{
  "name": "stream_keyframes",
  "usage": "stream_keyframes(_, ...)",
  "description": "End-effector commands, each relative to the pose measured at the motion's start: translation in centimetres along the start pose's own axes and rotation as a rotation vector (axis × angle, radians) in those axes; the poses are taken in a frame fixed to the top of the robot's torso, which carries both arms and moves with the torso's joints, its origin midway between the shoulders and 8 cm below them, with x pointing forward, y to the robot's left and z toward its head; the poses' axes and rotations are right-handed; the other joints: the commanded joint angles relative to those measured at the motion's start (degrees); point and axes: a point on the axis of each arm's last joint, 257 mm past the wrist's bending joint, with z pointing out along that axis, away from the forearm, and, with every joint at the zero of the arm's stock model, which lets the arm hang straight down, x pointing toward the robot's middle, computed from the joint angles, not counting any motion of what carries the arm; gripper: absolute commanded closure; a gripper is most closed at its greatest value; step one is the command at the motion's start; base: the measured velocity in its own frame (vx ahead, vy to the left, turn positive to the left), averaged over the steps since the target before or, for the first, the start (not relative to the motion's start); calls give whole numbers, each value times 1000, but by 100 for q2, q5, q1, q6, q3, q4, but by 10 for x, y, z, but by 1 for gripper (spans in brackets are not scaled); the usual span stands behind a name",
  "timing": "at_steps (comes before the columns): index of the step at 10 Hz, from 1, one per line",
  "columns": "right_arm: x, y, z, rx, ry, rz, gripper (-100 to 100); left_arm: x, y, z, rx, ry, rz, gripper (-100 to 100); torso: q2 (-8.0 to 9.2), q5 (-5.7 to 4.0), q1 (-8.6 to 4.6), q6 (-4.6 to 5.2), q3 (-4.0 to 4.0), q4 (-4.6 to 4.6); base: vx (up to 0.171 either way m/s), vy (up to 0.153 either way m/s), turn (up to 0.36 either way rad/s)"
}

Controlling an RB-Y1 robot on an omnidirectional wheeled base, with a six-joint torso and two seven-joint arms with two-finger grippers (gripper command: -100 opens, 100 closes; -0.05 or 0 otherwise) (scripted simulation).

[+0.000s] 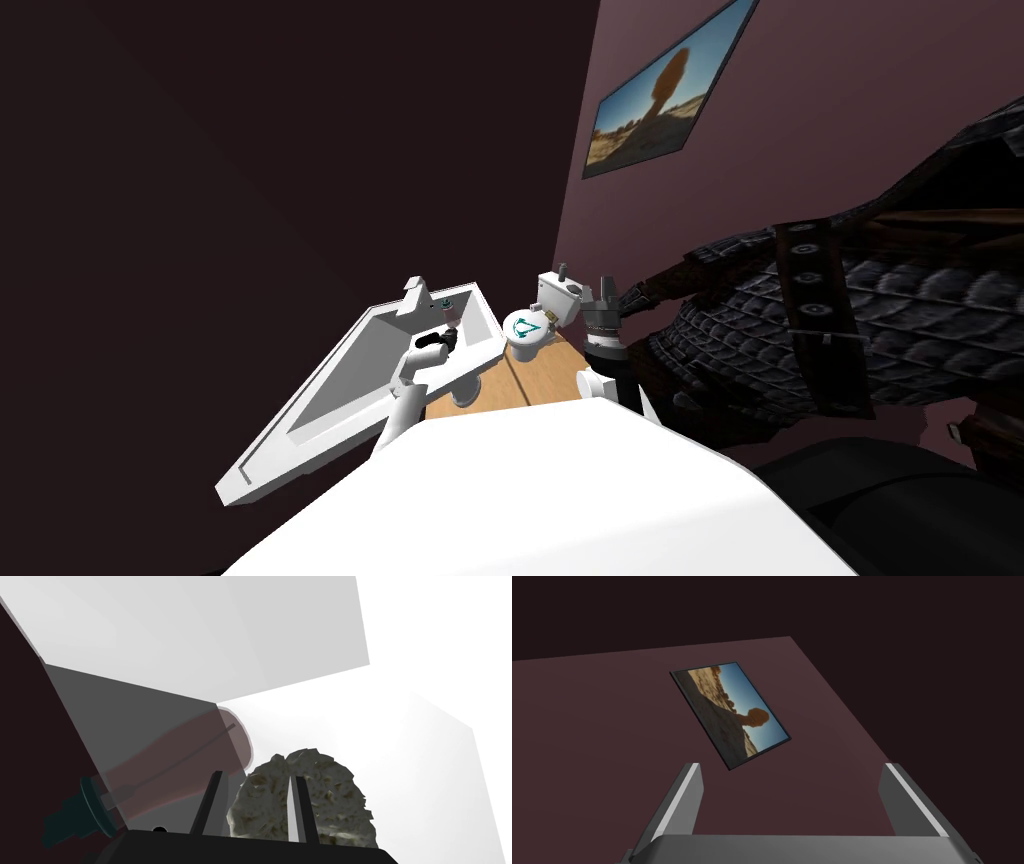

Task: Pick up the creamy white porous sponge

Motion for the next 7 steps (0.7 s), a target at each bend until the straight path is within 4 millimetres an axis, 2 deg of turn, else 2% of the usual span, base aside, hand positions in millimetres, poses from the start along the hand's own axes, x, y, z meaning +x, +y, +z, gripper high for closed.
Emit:
stream_keyframes(1,0,0,0,0,0,0,0,0,-6,3,5,-21,10,100,0,0,0,0,0,0,-53,48,-94)
stream_keyframes(4,0,0,0,0,0,0,0,-1,-12,5,11,-41,-16,100,19,-1,7,7,12,6,-79,55,-128)
stream_keyframes(6,0,0,0,0,0,0,0,0,-12,5,10,-39,-19,100,8,-4,-2,-3,7,5,-20,12,18)
stream_keyframes(7,0,0,0,0,0,0,0,0,-12,5,10,-40,-23,0,-1,-5,-8,0,1,3,0,0,0)
